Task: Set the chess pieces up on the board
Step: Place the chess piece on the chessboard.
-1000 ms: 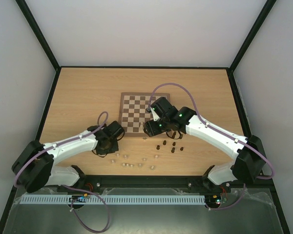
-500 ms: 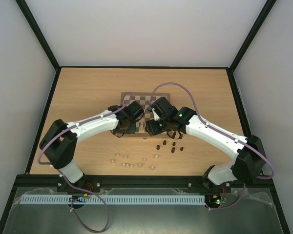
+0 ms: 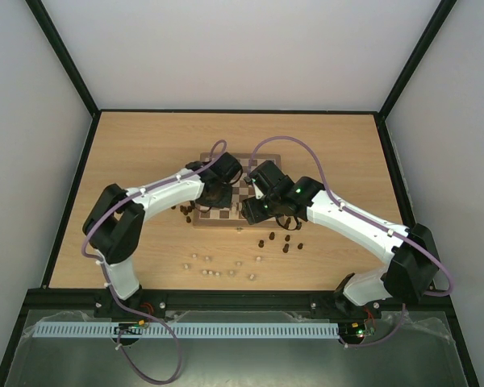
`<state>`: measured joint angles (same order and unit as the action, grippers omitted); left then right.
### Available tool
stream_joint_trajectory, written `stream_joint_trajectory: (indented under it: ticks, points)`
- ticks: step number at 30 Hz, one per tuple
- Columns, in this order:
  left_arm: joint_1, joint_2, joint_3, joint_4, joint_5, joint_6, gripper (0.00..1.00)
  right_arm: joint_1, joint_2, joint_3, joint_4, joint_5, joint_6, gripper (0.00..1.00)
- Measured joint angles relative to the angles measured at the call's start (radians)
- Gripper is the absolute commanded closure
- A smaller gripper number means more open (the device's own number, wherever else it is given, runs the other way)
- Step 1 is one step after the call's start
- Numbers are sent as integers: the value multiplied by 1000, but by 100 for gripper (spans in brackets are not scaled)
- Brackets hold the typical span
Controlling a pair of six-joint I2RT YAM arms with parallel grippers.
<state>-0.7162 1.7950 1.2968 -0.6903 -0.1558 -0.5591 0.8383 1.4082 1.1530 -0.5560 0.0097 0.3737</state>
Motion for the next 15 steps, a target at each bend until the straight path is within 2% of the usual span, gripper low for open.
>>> stream_joint_trajectory:
  ticks: [15]
  points:
    - [3,63,34,31,56,19,86,0,0,0,0,2,0,39]
